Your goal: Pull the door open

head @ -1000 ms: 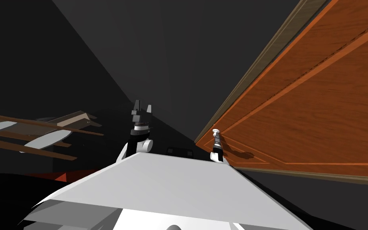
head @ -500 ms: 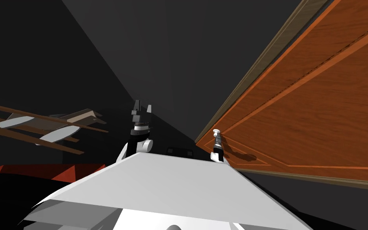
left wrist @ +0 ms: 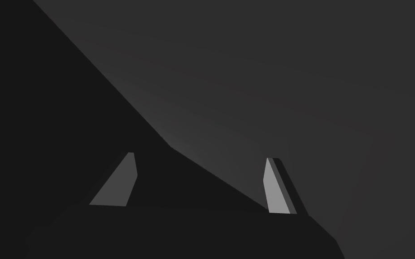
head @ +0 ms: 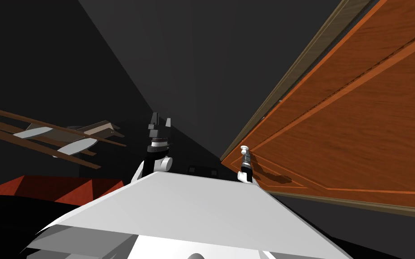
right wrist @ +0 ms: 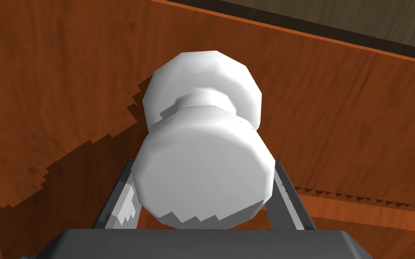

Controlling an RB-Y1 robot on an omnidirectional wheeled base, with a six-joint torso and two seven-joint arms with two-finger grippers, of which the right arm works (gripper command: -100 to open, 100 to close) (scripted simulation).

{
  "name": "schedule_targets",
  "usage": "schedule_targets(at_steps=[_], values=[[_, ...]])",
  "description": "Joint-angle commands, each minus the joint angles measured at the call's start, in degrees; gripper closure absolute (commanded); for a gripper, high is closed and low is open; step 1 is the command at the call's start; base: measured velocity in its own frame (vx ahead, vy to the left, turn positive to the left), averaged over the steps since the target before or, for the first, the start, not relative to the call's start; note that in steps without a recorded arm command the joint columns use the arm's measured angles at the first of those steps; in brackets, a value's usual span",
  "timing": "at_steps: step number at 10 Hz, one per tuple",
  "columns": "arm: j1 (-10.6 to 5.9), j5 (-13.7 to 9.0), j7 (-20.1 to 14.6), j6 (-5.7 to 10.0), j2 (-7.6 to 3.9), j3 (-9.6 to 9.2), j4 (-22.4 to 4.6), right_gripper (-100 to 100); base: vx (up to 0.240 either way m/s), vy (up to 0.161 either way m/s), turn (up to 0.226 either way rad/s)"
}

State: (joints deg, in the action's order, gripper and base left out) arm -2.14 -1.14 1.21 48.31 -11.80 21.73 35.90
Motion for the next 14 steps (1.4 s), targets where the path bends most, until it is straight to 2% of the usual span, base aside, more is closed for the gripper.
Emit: schedule_targets(at_steps=[1, 5, 6, 7, 8, 9, 12, 13, 14], values=[[0.01, -0.1, -1.6, -0.02, 0.09, 0.10, 0.0, 100, -0.029, -0.004, 0.039], [-0.04, -0.8, -8.3, -0.20, 0.12, 0.88, 0.0, 100, -0.046, -0.013, 0.076], [-0.04, -0.8, -8.8, -0.20, 0.12, 0.88, 0.0, 100, -0.037, -0.006, 0.037], [-0.06, -1.0, -11.0, -0.26, 0.13, 1.14, -0.1, 100, -0.045, -0.003, 0.062], [-0.06, -1.0, -11.1, -0.26, 0.13, 1.14, -0.1, 100, -0.034, -0.006, 0.045], [-0.08, -1.3, -13.5, -0.32, 0.15, 1.40, -0.1, 100, -0.041, -0.011, 0.074], [-0.11, -1.7, -17.9, -0.44, 0.17, 1.92, -0.1, 100, -0.051, -0.011, 0.072], [-0.11, -1.7, -18.3, -0.44, 0.17, 1.92, -0.1, 100, -0.033, 0.000, 0.036], [-0.13, -2.0, -20.6, -0.50, 0.18, 2.18, -0.2, 100, -0.037, -0.003, 0.094]])
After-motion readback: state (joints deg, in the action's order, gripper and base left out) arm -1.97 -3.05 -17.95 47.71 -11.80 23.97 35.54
